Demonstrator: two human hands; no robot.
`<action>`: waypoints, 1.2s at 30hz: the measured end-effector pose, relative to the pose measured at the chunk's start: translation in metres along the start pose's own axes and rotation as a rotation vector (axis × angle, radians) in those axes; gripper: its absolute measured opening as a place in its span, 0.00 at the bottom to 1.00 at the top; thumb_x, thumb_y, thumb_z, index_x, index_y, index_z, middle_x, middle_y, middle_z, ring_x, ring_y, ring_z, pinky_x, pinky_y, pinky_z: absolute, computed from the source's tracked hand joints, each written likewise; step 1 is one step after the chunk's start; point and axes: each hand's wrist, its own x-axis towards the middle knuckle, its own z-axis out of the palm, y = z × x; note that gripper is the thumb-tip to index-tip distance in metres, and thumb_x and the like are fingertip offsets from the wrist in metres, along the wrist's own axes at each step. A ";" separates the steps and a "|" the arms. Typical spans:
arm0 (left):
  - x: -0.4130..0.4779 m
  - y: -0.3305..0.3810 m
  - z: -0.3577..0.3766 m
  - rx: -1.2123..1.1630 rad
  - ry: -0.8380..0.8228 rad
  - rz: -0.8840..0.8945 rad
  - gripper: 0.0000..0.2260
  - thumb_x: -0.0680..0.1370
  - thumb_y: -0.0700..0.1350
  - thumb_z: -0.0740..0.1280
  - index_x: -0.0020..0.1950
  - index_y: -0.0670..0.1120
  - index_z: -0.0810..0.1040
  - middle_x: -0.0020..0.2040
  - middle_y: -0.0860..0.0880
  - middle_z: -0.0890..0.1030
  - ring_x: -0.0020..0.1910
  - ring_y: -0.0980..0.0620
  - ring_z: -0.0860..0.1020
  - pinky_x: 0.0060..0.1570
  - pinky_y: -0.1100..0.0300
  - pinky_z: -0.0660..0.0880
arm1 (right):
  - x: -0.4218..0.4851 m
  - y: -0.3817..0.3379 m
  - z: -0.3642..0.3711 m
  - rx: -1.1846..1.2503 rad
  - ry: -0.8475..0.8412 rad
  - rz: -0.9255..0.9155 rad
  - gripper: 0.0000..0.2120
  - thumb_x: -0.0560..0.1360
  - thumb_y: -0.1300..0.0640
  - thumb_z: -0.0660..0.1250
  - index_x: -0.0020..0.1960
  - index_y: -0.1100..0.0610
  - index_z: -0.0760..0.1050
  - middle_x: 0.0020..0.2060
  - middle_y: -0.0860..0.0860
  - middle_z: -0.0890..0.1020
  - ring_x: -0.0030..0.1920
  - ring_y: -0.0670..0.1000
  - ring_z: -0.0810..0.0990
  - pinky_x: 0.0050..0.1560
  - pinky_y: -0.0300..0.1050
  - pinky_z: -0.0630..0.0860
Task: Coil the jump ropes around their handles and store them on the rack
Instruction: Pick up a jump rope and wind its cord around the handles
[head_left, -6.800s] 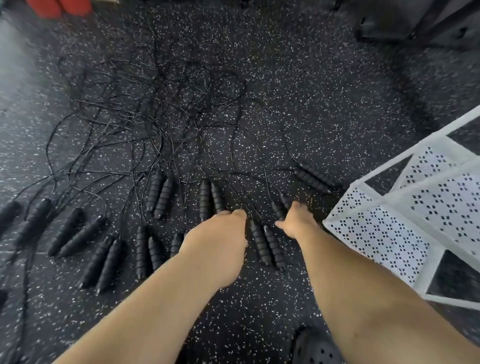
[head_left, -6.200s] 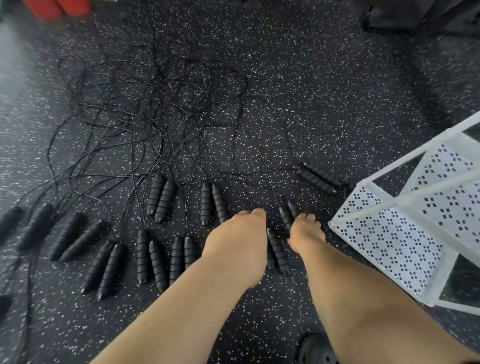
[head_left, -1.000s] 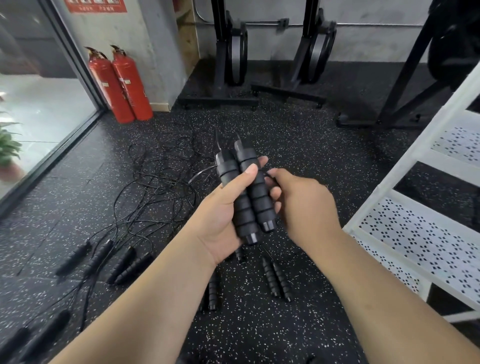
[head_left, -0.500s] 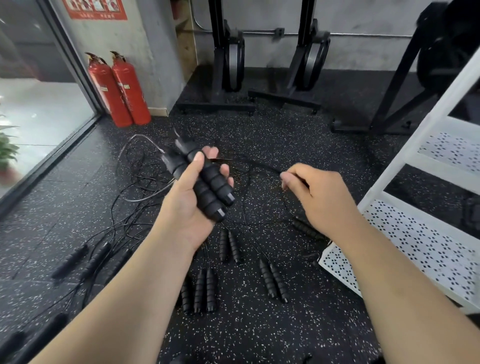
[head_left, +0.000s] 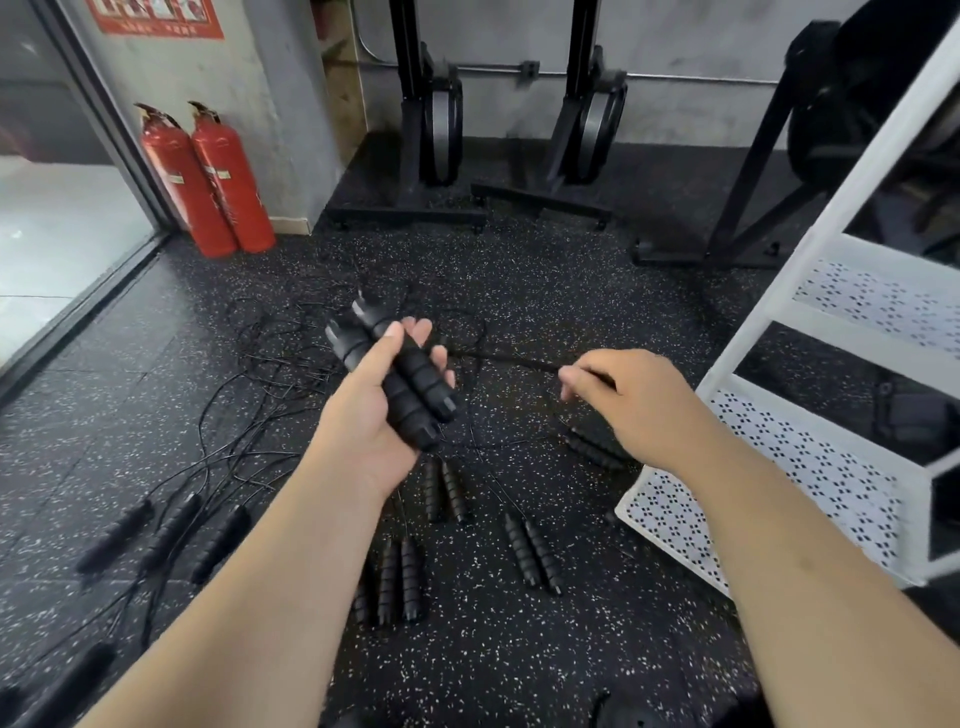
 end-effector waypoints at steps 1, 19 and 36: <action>-0.003 -0.005 0.003 0.012 -0.021 -0.040 0.15 0.84 0.47 0.69 0.71 0.46 0.80 0.65 0.46 0.85 0.48 0.50 0.85 0.53 0.50 0.82 | -0.002 -0.003 0.004 0.027 0.032 0.010 0.16 0.86 0.43 0.62 0.44 0.45 0.81 0.26 0.38 0.77 0.26 0.44 0.72 0.33 0.46 0.69; -0.042 -0.041 0.045 0.077 -0.141 -0.249 0.18 0.82 0.48 0.70 0.71 0.46 0.81 0.69 0.41 0.82 0.47 0.49 0.85 0.52 0.51 0.82 | -0.055 -0.018 0.016 0.145 0.154 0.064 0.14 0.87 0.48 0.63 0.44 0.46 0.78 0.32 0.46 0.80 0.32 0.46 0.76 0.36 0.41 0.70; -0.084 0.001 -0.004 -0.069 0.096 0.058 0.11 0.86 0.47 0.67 0.65 0.43 0.79 0.63 0.47 0.85 0.44 0.51 0.84 0.49 0.54 0.82 | -0.089 0.012 -0.040 0.131 -0.261 0.061 0.16 0.84 0.41 0.65 0.42 0.46 0.83 0.27 0.47 0.78 0.28 0.47 0.77 0.37 0.51 0.80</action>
